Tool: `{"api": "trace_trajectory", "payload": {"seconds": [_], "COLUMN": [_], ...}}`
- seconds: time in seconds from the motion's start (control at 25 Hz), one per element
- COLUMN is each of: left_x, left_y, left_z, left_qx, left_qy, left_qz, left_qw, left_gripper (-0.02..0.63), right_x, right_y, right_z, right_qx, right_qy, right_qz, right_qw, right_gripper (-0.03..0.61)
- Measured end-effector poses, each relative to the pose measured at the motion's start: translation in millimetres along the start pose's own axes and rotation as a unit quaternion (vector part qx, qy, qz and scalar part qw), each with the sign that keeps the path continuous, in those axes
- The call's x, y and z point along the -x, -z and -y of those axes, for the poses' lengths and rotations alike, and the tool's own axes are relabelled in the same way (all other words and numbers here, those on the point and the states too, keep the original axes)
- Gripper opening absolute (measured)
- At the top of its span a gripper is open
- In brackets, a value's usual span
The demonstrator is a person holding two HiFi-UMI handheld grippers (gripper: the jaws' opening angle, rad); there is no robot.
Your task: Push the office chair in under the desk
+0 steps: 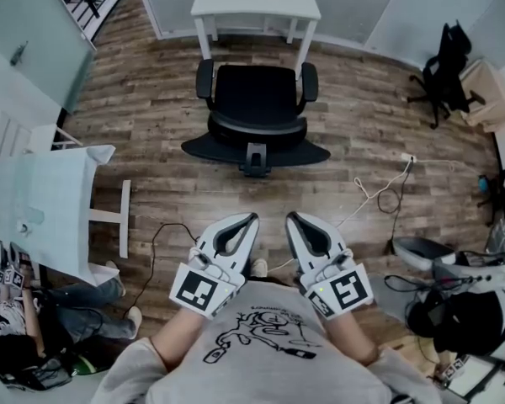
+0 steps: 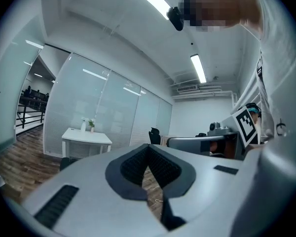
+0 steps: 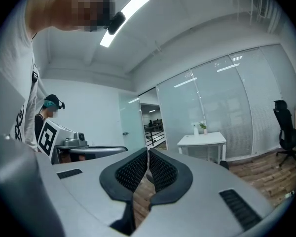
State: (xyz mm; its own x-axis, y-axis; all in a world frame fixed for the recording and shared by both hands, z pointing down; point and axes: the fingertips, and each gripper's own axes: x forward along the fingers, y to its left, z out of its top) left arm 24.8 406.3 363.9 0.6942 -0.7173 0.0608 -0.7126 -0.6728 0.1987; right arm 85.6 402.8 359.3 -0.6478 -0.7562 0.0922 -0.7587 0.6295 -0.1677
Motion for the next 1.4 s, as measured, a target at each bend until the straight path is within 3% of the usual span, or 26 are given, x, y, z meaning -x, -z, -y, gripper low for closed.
{"api": "trace_trajectory", "payload": {"seconds": [0.6,1.08,1.4], "left_x": [-28,-49,-49], "left_y": [-7,-26,-19], "left_z": [-69,-125,-141], "left_qx": [-0.010,-0.028,-0.058], "left_qy": [-0.004,0.019,0.032], "left_qz": [-0.008,-0.005,-0.013], "left_qw": [0.9999,0.9994,0.9977], "left_gripper": [0.002,0.003,0.003], "right_x": [-71,-136,-149], "right_y": [-7,-23,-20], "right_z": [20,29,33], "right_qx": [0.006,0.018,0.037], "right_qy": [-0.002,0.010,0.022], "right_qz": [-0.003,0.002,-0.001], "right_qw": [1.000,1.000,0.999], "right_gripper": [0.040,0.040,0.040]}}
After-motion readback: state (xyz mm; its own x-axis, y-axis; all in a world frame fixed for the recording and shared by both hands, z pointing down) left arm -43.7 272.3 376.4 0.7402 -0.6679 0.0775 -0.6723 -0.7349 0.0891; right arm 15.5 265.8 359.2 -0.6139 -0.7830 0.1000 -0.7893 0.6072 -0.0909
